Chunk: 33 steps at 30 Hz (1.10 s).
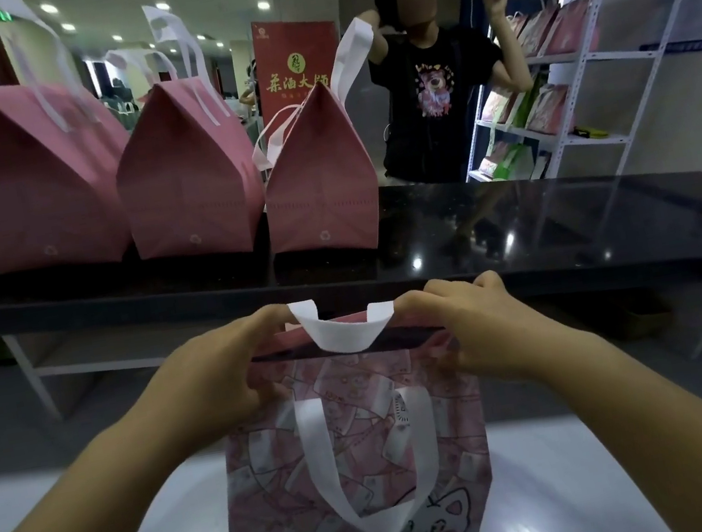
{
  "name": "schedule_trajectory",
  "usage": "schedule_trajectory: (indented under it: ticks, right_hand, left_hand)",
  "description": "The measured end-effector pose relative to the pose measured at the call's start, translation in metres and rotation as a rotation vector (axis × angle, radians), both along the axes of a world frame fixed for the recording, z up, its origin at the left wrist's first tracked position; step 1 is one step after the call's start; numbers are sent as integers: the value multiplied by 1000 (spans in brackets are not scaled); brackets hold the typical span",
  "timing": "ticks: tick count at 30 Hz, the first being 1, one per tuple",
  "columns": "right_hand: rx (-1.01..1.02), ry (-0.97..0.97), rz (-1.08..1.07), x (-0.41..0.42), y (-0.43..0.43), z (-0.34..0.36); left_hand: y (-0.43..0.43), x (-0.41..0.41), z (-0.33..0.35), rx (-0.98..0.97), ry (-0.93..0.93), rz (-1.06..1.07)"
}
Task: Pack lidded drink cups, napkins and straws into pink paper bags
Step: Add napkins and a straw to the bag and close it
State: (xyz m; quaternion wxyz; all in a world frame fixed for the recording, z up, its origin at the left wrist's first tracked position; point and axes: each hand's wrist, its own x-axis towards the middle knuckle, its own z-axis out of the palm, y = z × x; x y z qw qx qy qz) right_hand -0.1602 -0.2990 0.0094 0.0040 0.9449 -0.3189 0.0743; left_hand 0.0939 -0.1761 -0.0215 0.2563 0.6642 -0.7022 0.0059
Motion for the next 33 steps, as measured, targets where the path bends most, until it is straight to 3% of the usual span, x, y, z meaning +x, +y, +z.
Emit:
schedule_trajectory:
  ticks: [4, 8, 12, 16, 20, 25, 29, 33]
  right_hand:
    - [-80, 19, 59, 0, -1, -9]
    - [-49, -107, 97, -4, 1, -15]
    - [-217, -117, 216, -12, 1, -20]
    - [-256, -132, 251, -21, 4, -32]
    - [-219, -117, 219, -29, 7, -41]
    - [-144, -254, 114, -13, 10, -37]
    - [-65, -194, 29, 12, 12, -33]
    - [-83, -123, -30, 36, 16, -32]
  left_hand:
    - [6, 2, 0, -91, -98, -22]
    - [11, 1, 3, -198, -248, -129]
    - [14, 0, -1, -199, -267, -190]
    - [16, 2, -5, -181, -304, -235]
    - [20, 2, -12, -176, -318, -219]
    - [15, -5, -12, -163, -201, -166]
    - [1, -12, -12, -128, -130, -56]
    - [-14, -22, -11, -116, -180, -4]
